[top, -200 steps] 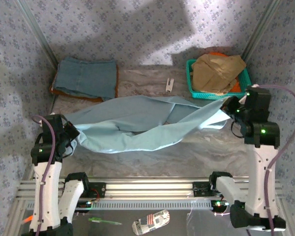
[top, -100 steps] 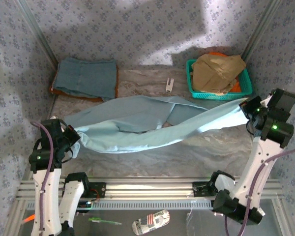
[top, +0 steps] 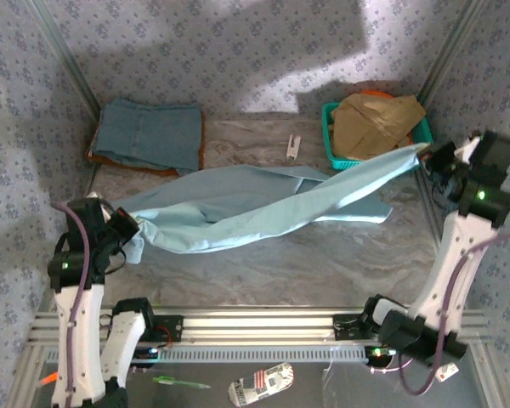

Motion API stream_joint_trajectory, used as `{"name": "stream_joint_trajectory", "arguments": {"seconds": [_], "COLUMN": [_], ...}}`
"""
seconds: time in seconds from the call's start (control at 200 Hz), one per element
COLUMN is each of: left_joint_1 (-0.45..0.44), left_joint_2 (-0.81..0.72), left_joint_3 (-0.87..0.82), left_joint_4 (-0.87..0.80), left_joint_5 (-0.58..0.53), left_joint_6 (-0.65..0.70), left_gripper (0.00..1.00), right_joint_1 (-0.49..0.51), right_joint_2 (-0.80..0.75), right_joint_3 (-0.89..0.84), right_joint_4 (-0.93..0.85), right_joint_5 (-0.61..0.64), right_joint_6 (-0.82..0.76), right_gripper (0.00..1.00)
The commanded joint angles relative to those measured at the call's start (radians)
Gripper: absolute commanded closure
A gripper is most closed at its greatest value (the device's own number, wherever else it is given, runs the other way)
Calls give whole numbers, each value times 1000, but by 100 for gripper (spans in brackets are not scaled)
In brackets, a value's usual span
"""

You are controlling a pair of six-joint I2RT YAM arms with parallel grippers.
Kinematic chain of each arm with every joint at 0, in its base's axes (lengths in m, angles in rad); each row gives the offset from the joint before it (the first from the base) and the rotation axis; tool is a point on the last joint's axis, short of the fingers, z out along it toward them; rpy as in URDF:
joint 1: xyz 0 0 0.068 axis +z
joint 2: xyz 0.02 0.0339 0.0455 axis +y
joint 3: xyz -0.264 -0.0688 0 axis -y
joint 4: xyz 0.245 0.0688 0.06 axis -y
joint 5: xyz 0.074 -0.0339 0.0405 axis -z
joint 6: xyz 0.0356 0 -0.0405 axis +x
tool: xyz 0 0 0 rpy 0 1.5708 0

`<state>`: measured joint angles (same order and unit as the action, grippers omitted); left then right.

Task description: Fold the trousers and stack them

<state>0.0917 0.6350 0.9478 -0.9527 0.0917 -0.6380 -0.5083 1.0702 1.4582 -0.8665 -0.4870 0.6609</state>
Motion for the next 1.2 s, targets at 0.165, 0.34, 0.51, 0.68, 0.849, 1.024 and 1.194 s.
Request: {"name": "stream_joint_trajectory", "arguments": {"seconds": [0.165, 0.34, 0.51, 0.68, 0.849, 1.024, 1.194], "left_joint_1": [-9, -15, -20, -181, -264, -239, -106], "left_joint_2": [-163, -125, 18, 183, 420, 522, 608], "left_joint_3": [-90, 62, -46, -223, -332, -391, -461], "left_joint_4": [-139, -149, 96, 348, 574, 666, 757], "left_joint_5": [306, 166, 290, 160, 61, -53, -44], "left_joint_6": [-24, 10, -106, -191, -276, -313, -350], "left_gripper": [18, 6, 15, 18, 18, 18, 18], "right_joint_1": [-193, -206, 73, 512, 578, 533, 413], "right_joint_2": [-191, -197, -196, -104, 103, 170, 194], "right_joint_3": [-426, -407, -432, -623, -731, -814, -889], "right_joint_4": [-58, -9, 50, 204, 319, 351, 354], "right_joint_5": [41, 13, 102, 293, 267, 313, 294], "right_joint_6": [-23, 6, 40, 79, 62, 61, 69], "right_gripper": [55, 42, 44, 63, 100, 100, 100]}}
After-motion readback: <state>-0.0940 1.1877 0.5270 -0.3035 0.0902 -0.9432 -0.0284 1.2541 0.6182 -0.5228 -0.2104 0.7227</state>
